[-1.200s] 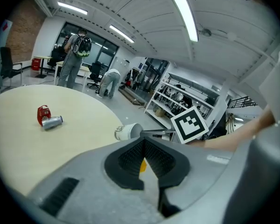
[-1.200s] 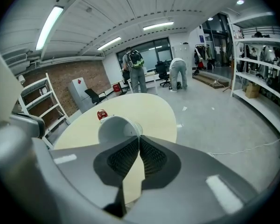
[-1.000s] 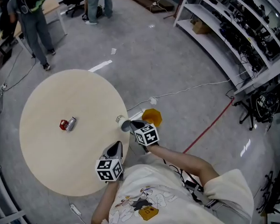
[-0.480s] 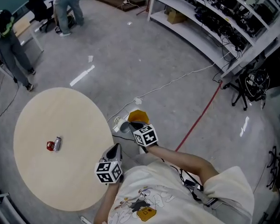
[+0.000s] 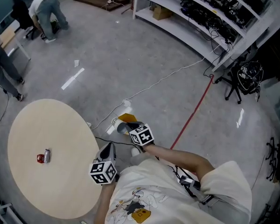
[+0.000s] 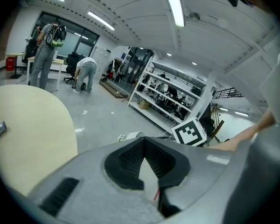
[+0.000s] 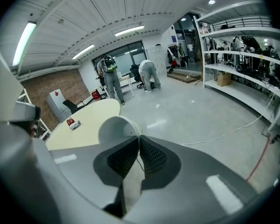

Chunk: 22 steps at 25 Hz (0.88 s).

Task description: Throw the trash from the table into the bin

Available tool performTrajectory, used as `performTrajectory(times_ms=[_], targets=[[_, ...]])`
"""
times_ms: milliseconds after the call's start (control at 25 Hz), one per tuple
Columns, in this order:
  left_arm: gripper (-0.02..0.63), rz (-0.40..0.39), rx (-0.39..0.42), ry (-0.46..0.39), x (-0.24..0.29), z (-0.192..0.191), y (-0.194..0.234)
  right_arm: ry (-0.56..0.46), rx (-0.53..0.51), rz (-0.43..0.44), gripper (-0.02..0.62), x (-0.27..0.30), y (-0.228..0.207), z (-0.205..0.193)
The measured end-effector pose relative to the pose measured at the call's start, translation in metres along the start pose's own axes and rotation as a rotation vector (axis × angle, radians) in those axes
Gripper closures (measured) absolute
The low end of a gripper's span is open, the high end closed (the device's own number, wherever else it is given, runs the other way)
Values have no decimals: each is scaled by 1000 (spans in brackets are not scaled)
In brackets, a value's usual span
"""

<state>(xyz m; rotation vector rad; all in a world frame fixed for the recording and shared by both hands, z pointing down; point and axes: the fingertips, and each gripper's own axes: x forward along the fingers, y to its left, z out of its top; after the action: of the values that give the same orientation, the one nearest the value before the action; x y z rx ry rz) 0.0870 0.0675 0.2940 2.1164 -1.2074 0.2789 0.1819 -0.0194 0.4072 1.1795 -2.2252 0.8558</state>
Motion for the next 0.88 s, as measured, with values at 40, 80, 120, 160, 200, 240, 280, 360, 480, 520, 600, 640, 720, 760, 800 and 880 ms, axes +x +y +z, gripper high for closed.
performTrajectory(times_ms=[40,80,120,160,200,240,280,360,480,520,600,640,720,760,800,880], targets=[[603,4,-4,2,6,1,-3,9,2,2,574,1,-9,-1],[603,10,-11,6,10,-1,-3,22,5,7,574,5,-15,-7],[603,20,-21,10,12,-5,0,36,7,13,574,10,-18,-14],[603,33,-31,10,14,-7,3,49,5,19,574,17,-22,-20],[603,46,-40,11,16,-9,6,60,3,26,574,22,-26,-22],[603,59,-49,15,18,-9,7,70,3,33,574,26,-30,-24],[603,73,-60,22,18,-10,7,81,3,41,574,28,-32,-26],[603,99,-81,32,18,-13,4,102,-3,58,574,30,-36,-30],[603,129,-118,41,18,-19,-7,131,-13,95,574,31,-40,-42],[603,141,-131,42,20,-19,-10,139,-15,107,574,33,-43,-44],[603,159,-148,37,32,-15,-12,147,-23,118,574,42,-56,-40],[603,166,-155,35,39,-13,-11,150,-27,120,574,48,-63,-37],[603,182,-171,42,48,-14,-5,164,-33,122,574,62,-72,-39],[603,192,-180,51,49,-17,0,176,-37,124,574,69,-73,-42],[603,204,-189,61,48,-21,4,189,-45,127,574,75,-72,-47],[603,226,-199,78,51,-26,12,210,-71,134,574,91,-73,-55]])
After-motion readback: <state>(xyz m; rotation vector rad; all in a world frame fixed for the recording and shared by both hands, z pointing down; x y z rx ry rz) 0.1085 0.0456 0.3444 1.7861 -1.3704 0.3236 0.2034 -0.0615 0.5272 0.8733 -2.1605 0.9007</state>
